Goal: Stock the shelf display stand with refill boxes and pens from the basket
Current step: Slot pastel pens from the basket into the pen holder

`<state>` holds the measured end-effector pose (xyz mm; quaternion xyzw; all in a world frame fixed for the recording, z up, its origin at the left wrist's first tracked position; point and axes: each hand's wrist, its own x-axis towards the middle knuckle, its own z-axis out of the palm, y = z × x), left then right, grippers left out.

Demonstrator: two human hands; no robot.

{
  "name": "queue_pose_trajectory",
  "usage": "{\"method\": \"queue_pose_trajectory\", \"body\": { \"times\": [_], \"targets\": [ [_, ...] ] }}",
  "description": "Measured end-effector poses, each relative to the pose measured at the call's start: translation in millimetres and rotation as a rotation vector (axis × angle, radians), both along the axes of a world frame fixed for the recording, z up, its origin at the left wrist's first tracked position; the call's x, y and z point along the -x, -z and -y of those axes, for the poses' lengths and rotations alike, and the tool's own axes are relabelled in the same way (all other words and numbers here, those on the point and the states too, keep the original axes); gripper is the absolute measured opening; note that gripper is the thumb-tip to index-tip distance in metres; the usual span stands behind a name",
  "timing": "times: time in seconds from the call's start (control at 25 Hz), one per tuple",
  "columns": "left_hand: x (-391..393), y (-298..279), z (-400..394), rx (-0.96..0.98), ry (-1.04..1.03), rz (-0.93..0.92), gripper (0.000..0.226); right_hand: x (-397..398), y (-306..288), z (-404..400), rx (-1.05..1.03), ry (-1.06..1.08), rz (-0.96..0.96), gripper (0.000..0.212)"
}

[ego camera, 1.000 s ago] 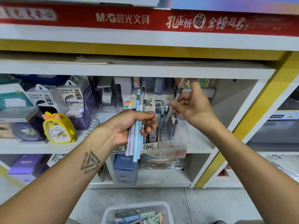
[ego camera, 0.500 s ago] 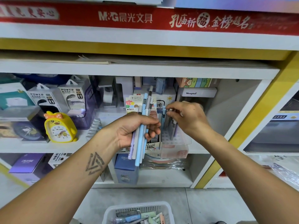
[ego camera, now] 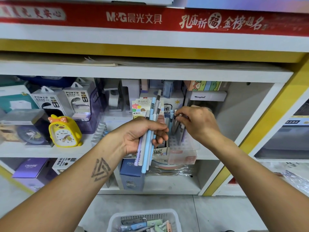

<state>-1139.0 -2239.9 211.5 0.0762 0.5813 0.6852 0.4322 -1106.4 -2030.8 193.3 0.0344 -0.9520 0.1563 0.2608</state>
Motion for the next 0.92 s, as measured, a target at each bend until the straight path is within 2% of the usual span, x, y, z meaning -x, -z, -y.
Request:
{"method": "queue_pose_trajectory", "body": {
  "times": [0.24,0.36,0.44,0.52,0.6,0.68,0.72,0.8,0.92],
  "targets": [
    [-2,2,-1,-0.002,0.047,0.011,0.010,5,-2,9,0.061,0.104,0.101,0.021],
    [-3,3,-2,-0.001,0.064,0.013,0.008,6,-4,9,-0.005,0.103,0.068,0.017],
    [-4,3,-2,0.003,0.077,0.009,0.008,6,-3,8,-0.098,0.084,0.115,0.024],
    [-4,4,-3,0.011,0.103,0.005,0.008,6,-4,7,-0.056,0.062,0.143,0.025],
    [-5,4,-3,0.023,0.139,0.015,0.008,6,-13,7,0.280,0.045,0.095,0.025],
    [-7,4,-4,0.034,0.185,0.012,0.007,4,-24,9,0.812,-0.050,0.140,0.031],
    [-8,3,-5,0.037,0.205,0.011,0.008,3,-27,11,0.992,-0.095,0.166,0.031],
    [-10,4,-6,0.037,0.236,0.022,0.007,1,-29,14,1.144,-0.123,0.185,0.025],
    [-9,5,-4,0.027,0.237,0.063,0.011,1,-32,5,1.327,-0.039,0.061,0.017]
  ]
}}
